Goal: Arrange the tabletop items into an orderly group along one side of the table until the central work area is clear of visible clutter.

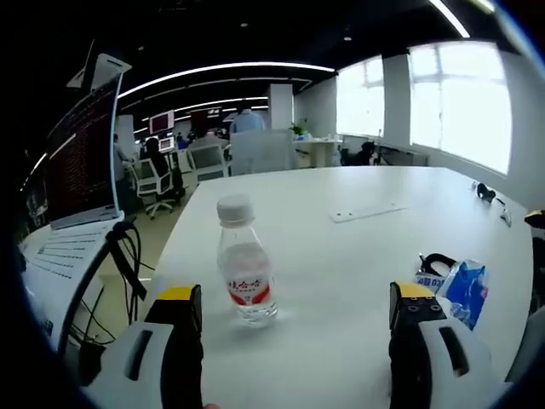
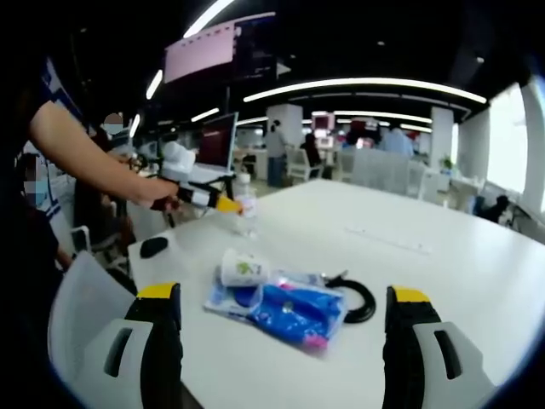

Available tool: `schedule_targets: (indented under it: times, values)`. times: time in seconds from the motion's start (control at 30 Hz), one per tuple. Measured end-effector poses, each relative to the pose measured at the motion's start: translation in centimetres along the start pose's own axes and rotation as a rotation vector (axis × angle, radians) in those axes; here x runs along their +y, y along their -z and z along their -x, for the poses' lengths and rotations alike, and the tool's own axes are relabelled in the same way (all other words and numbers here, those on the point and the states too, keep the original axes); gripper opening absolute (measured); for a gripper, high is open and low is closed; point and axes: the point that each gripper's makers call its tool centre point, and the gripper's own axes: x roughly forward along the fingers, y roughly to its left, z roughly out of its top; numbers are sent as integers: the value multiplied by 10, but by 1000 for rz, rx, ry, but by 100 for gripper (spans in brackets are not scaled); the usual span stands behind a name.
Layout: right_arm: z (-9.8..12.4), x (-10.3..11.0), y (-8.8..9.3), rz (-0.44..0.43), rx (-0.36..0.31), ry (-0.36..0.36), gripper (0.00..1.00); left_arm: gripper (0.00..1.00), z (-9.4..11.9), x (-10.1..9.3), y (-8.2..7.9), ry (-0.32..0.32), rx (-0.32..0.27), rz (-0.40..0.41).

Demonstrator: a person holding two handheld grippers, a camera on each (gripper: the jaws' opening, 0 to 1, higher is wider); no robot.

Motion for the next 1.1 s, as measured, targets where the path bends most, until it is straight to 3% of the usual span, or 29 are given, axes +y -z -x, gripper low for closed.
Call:
schedule_targets:
  times: [0.67, 1.1]
  values:
    - [5, 5, -3, 3, -16, -17, 98, 88, 18, -26, 1, 45, -10, -34]
    - [-3, 7, 2, 1, -7, -81, 98, 70, 25, -30, 16, 95, 45, -156]
